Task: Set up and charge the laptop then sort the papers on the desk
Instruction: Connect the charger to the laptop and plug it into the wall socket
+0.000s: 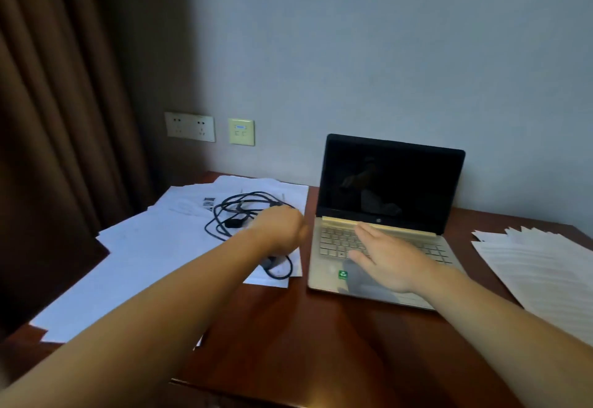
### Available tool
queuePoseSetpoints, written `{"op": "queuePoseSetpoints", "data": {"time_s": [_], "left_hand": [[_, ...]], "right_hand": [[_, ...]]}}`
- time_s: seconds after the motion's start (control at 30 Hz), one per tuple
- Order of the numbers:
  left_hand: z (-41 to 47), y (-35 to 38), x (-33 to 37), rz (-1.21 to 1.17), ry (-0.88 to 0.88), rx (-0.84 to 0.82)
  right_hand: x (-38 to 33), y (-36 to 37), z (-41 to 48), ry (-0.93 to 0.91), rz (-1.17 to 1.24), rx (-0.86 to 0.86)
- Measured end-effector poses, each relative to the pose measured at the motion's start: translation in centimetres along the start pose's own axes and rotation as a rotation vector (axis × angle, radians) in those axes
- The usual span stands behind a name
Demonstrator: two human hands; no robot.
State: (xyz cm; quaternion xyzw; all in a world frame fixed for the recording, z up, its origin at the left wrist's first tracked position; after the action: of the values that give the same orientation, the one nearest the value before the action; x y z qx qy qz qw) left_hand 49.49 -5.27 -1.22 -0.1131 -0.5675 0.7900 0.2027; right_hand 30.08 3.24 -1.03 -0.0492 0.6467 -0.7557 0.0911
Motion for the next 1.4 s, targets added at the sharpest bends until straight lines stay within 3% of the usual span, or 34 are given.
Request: {"op": "queuePoseSetpoints", "data": {"time_s": [0.1,0.2,0.3,0.43,0.6,0.7,0.8,0.9,1.0,1.1,1.23,1.3,1.4], "left_hand": [[-2.2,0.7,-5.4,0.026,-0.061,-0.001],[-3.9,1.8,-8.8,-0.104,-0.145,0.036],[-5.0,3.4,-9.4,-0.335,-0.206,0.017],[-5.9,6.2,-8.9,-0.331,-0.213,0.059],[-5.7,6.6,-9.8,-0.411,-0.237,0.244],[-5.3,5.4,-11.0,-0.433,-0.329,0.367],[-4.3,4.7,-12.2,-0.371,-0.380,0.311],[-3.2,4.1,-12.9,-0.383,-0.437,0.230],[-1.8,3.1,-13.4,-0.329,-0.451,0.261],[-0.6,2.7,-15.2,-0.243,-0.557,0.302],[-1.4,3.6,-17.6,-0.168,-0.797,0.080],[-2.1,3.8,-18.3,-0.190,-0.858,0.033],[-2.5,3.6,-18.8,-0.356,-0.898,0.091]], "right_hand": [[-2.7,0.0,2.4,-0.027,0.004,0.019],[-5.5,1.7,4.9,-0.082,0.029,0.047],[-8.3,3.3,7.1,-0.121,0.153,0.133],[-10.8,5.0,10.0,-0.089,0.315,0.246],[-9.9,6.4,13.3,0.112,0.504,0.314],[-8.7,6.8,14.2,0.113,0.455,0.283],[-8.1,6.8,14.8,0.037,0.415,0.204],[-7.2,5.8,14.9,0.032,0.411,0.288],[-6.0,4.6,14.1,0.078,0.461,0.362],[-4.7,3.3,13.5,0.149,0.586,0.417],[-3.7,1.6,13.2,0.276,0.825,0.562],[-3.6,1.2,13.2,0.384,1.040,0.583],[-4.1,0.7,13.6,0.535,1.367,0.525]]}}
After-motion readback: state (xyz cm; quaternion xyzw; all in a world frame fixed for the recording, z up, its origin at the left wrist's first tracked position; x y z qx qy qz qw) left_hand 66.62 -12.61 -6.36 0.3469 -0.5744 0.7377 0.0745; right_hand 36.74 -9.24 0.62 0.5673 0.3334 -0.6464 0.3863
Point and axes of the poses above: each hand's wrist, its own z-axis towards the middle knuckle, its own y-axis out of the palm, x = y × z, the point moved 4 cm from there along z, towards the middle knuckle, and after that the axes turned 13 degrees about x, right-handed, at the moved point
